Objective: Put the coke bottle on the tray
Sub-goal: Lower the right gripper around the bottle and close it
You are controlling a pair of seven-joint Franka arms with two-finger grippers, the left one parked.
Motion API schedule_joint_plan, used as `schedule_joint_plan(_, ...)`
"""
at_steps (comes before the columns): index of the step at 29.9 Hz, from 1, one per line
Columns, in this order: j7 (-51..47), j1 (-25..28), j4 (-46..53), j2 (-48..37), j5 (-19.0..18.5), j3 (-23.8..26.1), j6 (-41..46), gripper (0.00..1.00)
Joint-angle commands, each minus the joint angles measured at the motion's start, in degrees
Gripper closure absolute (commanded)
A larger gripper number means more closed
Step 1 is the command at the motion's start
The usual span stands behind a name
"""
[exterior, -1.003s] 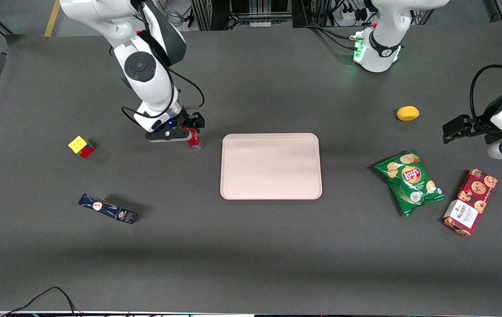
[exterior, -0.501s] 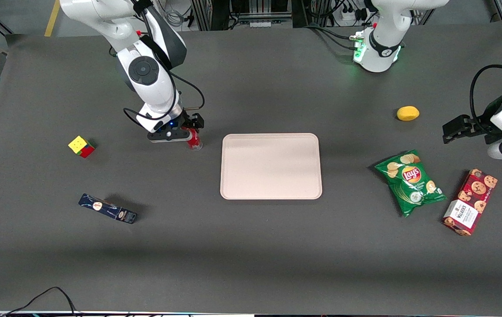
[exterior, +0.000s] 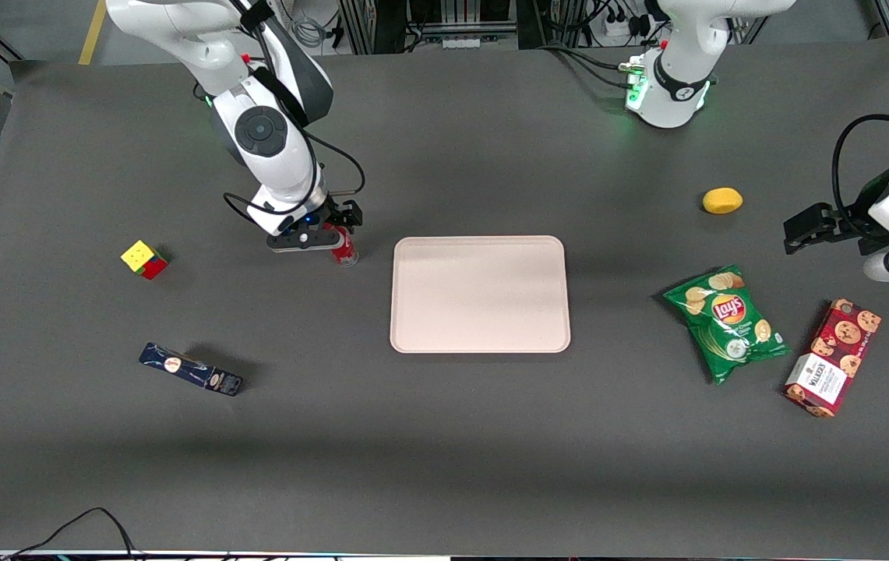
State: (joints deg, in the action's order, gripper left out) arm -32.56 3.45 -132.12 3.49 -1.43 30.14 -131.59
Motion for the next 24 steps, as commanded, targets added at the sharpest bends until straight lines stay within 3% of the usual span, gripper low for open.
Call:
schedule_joint_plan(1,0.1,0.2,-0.4,0.0,-0.9,0.2,-0.9,0.52)
schedule_joint_plan(6,0.0,0.4,-0.5,-0.1,-0.9,0.2,-0.9,0.71)
schedule_joint_plan(10,-0.1,0.4,-0.8,-0.3,-0.9,0.4,-0.8,1.0)
schedule_joint_plan(24,0.0,-0.1,1.9,-0.8,-0.6,0.6,3.4,1.0)
